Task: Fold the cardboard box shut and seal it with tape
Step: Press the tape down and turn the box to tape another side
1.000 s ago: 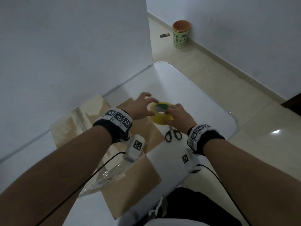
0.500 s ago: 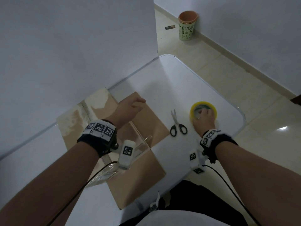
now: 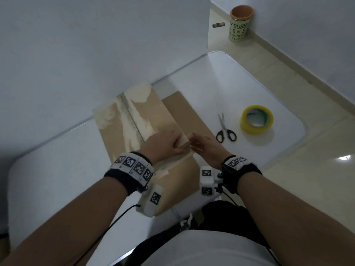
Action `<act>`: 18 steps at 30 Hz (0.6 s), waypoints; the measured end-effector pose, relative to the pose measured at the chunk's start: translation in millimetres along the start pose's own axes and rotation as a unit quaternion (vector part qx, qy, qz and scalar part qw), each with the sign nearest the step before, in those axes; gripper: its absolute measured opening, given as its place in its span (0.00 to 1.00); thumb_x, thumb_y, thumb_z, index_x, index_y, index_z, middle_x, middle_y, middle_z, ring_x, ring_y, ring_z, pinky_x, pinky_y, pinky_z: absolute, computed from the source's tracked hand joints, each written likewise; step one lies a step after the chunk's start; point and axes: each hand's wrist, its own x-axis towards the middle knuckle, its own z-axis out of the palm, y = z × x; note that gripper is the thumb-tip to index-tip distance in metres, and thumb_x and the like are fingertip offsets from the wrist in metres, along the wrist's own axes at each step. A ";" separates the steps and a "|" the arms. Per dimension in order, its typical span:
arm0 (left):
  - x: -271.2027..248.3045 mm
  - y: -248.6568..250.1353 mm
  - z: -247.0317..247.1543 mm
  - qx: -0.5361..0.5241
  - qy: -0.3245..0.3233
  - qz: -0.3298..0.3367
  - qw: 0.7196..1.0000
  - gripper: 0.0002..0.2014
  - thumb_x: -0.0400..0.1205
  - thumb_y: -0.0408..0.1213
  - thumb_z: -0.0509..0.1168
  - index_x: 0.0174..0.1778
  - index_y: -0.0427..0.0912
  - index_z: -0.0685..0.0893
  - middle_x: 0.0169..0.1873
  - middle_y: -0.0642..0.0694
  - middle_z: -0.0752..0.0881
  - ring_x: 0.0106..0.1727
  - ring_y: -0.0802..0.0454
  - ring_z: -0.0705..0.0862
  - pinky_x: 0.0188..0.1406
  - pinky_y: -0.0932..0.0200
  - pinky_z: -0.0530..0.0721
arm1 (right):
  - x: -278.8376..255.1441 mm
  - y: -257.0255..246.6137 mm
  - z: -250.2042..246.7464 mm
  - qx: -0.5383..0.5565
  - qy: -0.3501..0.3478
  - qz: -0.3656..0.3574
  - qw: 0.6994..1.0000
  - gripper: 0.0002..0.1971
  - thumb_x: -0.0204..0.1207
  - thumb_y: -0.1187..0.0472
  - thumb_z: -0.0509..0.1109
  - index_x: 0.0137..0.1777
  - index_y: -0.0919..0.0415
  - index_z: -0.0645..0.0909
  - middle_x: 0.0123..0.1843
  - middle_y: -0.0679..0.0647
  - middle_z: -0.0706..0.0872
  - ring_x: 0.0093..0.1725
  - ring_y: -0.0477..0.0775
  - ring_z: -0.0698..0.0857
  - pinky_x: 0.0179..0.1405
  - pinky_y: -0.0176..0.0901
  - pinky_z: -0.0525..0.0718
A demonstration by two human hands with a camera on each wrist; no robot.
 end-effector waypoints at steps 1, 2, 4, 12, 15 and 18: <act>-0.8 0.2 4.3 0.010 0.008 0.001 1.000 0.15 0.78 0.54 0.66 0.39 0.47 0.72 0.35 0.54 0.74 0.36 0.53 0.74 0.28 0.60 0.67 | -0.4 4.5 1.4 0.005 0.019 -0.012 1.000 0.09 0.82 0.57 0.67 0.41 0.58 0.80 0.41 0.51 0.85 0.46 0.49 0.83 0.51 0.39 0.80; -1.1 -0.3 8.3 0.013 0.022 0.003 1.000 0.14 0.79 0.52 0.65 0.40 0.46 0.72 0.37 0.53 0.74 0.37 0.51 0.75 0.30 0.59 0.69 | -1.2 7.6 2.6 0.010 0.039 -0.024 0.999 0.08 0.81 0.60 0.68 0.39 0.58 0.80 0.38 0.50 0.85 0.45 0.48 0.83 0.49 0.38 0.80; -1.1 -1.8 15.1 0.011 0.044 0.010 0.999 0.13 0.80 0.50 0.65 0.40 0.45 0.72 0.41 0.51 0.75 0.38 0.48 0.77 0.31 0.55 0.73 | -2.5 9.9 4.8 0.004 0.070 -0.047 0.996 0.09 0.80 0.62 0.69 0.38 0.57 0.79 0.34 0.46 0.86 0.42 0.46 0.83 0.46 0.36 0.79; 4.2 -10.0 16.0 -0.023 0.032 0.044 0.998 0.15 0.78 0.51 0.65 0.37 0.46 0.71 0.39 0.49 0.77 0.37 0.48 0.76 0.33 0.54 0.76 | 4.3 10.4 12.9 -0.121 0.108 -0.135 0.978 0.11 0.79 0.61 0.70 0.36 0.55 0.75 0.34 0.49 0.80 0.34 0.42 0.78 0.38 0.35 0.74; 5.2 -10.5 15.1 -0.023 0.023 0.044 0.999 0.14 0.78 0.50 0.67 0.38 0.46 0.70 0.39 0.49 0.77 0.38 0.50 0.74 0.34 0.57 0.72 | 9.1 12.4 16.3 -0.160 0.097 -0.142 0.972 0.12 0.80 0.62 0.69 0.35 0.55 0.74 0.32 0.48 0.77 0.33 0.42 0.76 0.37 0.34 0.75; 4.7 -10.3 15.3 -0.023 0.025 0.047 0.998 0.14 0.78 0.48 0.68 0.39 0.45 0.71 0.39 0.52 0.75 0.38 0.52 0.72 0.35 0.58 0.68 | 17.7 19.6 14.0 -0.195 0.076 -0.133 0.969 0.11 0.81 0.57 0.67 0.38 0.55 0.74 0.34 0.50 0.76 0.36 0.46 0.75 0.41 0.37 0.76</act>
